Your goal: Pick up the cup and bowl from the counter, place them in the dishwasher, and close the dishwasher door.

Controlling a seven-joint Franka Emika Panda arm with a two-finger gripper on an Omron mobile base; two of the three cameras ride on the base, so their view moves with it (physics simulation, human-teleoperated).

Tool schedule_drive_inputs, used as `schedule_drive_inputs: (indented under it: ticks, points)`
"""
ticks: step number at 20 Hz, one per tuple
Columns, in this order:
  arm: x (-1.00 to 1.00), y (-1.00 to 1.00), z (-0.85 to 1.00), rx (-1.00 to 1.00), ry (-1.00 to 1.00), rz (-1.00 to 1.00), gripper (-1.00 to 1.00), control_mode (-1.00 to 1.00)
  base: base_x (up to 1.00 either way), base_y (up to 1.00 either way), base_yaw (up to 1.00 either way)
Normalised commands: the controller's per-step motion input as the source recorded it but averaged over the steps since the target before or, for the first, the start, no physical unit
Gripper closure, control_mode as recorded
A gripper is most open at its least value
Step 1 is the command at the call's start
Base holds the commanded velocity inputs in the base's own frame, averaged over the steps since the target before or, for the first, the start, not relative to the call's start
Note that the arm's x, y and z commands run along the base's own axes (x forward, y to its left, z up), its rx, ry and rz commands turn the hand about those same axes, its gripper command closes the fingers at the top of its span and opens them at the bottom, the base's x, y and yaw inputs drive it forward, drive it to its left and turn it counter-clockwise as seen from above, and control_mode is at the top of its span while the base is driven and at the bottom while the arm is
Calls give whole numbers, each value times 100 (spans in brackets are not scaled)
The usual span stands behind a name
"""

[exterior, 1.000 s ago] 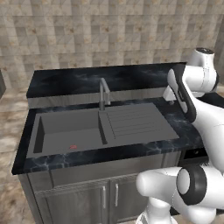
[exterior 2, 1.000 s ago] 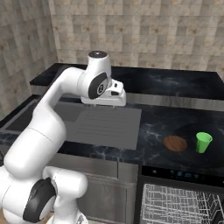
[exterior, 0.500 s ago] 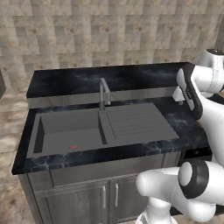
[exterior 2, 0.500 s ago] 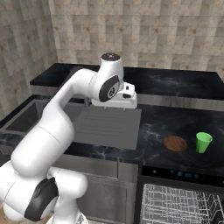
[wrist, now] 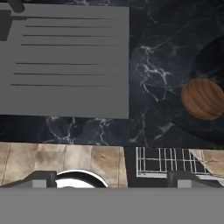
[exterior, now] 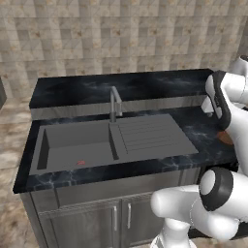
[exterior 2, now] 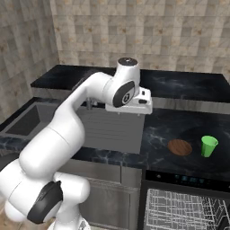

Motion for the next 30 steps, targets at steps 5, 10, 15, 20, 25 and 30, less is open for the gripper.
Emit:
schedule_drive_inputs:
  ticks: [5, 10, 15, 20, 25, 30]
  points:
    - [0, -39, -7, 0, 0, 0, -100, -100, 0, 0, 0]
    - [0, -39, -2, 0, 0, 0, -100, -100, 0, 0, 0]
    - [0, -35, 0, 0, 0, 0, -100, -100, 0, 0, 0]
    - [0, -39, -2, 0, 0, 0, -100, -100, 0, 0, 0]
    - [0, -38, -11, 0, 0, 0, -100, -100, 0, 0, 0]
    - [0, -27, -28, 0, 0, 0, -100, -100, 0, 0, 0]
